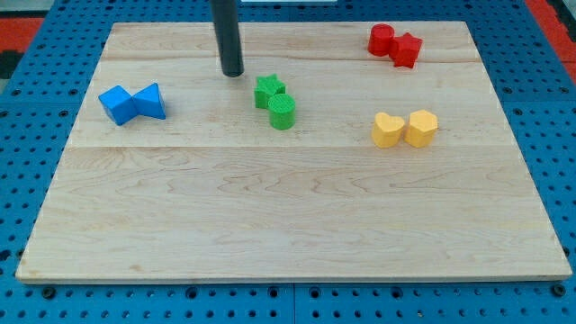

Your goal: Push green blocks downwards

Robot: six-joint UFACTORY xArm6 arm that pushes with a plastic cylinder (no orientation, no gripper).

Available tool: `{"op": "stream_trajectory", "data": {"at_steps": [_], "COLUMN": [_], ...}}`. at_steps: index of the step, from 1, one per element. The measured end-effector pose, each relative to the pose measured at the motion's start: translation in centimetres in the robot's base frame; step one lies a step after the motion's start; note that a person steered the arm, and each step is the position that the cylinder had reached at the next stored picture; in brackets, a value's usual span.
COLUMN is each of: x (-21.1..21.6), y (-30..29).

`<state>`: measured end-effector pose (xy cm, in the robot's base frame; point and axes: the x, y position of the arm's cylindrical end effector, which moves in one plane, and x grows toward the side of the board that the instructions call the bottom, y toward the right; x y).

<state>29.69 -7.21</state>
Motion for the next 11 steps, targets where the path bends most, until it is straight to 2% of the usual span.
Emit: {"op": "stream_trajectory", "data": {"at_steps": [2,5,7,8,9,11], "x": [2.7,2.7,6.5,7.1,8.7,9.6], "y": [0.2,6.5,8.7,12.6,13.9,12.0]}}
